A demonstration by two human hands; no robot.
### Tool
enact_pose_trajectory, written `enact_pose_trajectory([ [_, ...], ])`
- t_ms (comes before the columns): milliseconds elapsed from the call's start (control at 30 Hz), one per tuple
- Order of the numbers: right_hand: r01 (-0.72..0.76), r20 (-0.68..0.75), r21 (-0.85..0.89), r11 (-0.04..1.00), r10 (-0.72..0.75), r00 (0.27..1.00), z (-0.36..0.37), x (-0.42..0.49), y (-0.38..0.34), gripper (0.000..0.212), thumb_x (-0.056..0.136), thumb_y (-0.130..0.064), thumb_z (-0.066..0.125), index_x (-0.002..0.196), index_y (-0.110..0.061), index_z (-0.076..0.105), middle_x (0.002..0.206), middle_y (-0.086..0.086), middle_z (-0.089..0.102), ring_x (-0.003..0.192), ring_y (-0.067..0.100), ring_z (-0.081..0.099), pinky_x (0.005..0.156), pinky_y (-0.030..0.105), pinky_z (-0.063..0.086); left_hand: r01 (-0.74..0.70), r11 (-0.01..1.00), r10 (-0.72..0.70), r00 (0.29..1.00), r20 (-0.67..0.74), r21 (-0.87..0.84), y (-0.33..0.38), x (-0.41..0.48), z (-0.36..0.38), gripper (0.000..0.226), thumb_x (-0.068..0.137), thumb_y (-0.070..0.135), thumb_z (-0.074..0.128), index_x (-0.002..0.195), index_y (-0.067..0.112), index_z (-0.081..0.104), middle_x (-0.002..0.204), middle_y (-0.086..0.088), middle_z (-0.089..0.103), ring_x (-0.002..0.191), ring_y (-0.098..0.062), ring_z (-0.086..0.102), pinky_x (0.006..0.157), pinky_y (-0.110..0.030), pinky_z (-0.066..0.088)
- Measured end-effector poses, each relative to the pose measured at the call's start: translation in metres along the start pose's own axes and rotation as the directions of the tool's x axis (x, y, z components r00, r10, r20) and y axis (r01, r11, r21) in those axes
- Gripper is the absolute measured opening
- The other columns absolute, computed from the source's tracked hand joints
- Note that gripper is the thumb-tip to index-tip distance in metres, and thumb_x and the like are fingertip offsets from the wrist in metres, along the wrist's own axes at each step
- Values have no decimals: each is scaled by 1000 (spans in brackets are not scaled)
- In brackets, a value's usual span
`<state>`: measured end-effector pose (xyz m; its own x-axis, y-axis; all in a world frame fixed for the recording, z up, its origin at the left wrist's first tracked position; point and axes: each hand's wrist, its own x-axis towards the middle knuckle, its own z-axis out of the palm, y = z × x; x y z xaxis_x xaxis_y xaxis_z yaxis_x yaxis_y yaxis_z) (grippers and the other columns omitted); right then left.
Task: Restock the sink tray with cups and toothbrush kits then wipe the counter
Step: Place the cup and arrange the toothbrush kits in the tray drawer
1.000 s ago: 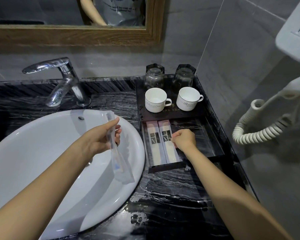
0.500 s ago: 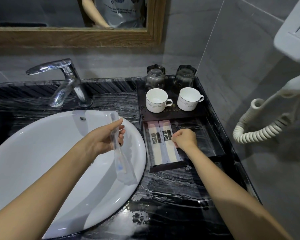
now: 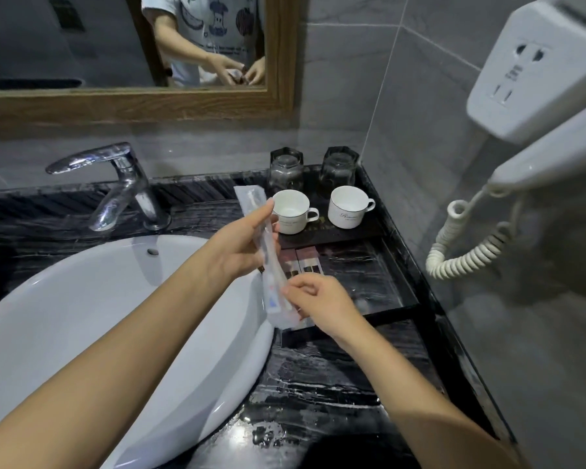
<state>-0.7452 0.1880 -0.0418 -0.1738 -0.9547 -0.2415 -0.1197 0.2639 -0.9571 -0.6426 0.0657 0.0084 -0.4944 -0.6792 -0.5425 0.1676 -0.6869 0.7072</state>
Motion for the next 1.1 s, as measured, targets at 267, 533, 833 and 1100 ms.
enact_pose_trajectory([
  [267, -64, -93, 5, 998, 64, 994, -24, -18, 10, 16, 93, -17, 54, 87, -12, 68, 65, -6, 54, 54, 3, 47, 52, 13, 41, -135, 942, 130, 991, 36, 307, -20, 8, 2, 20, 88, -2, 50, 81, 12, 62, 73, -4, 60, 57, -9, 61, 59, -22, 50],
  [533, -51, -177, 56, 997, 60, 982, -46, -30, 23, 14, 90, -17, 60, 90, -10, 71, 56, -15, 60, 47, -6, 51, 47, 8, 37, -148, 949, 167, 985, -43, 280, -34, 18, 14, 13, 81, -7, 60, 86, 4, 66, 66, -4, 70, 51, -9, 67, 48, -18, 53],
  [833, -227, 145, 675, 702, 175, 974, -63, -37, 24, 23, 97, -17, 45, 101, 2, 56, 98, 21, 72, 78, 24, 71, 67, 31, 60, -123, 991, 131, 967, 219, -46, -37, 24, 30, 20, 91, 0, 46, 98, 9, 63, 77, 0, 74, 73, -11, 70, 68, -26, 60],
  [1100, -192, -24, 438, 878, 225, 974, -72, -33, 33, 20, 87, -8, 61, 106, -7, 66, 95, 8, 72, 83, 17, 68, 74, 29, 56, -75, 991, 59, 988, 144, 106, -48, 30, 36, 17, 91, 14, 49, 95, 4, 63, 93, -12, 62, 79, -20, 62, 66, -29, 60],
])
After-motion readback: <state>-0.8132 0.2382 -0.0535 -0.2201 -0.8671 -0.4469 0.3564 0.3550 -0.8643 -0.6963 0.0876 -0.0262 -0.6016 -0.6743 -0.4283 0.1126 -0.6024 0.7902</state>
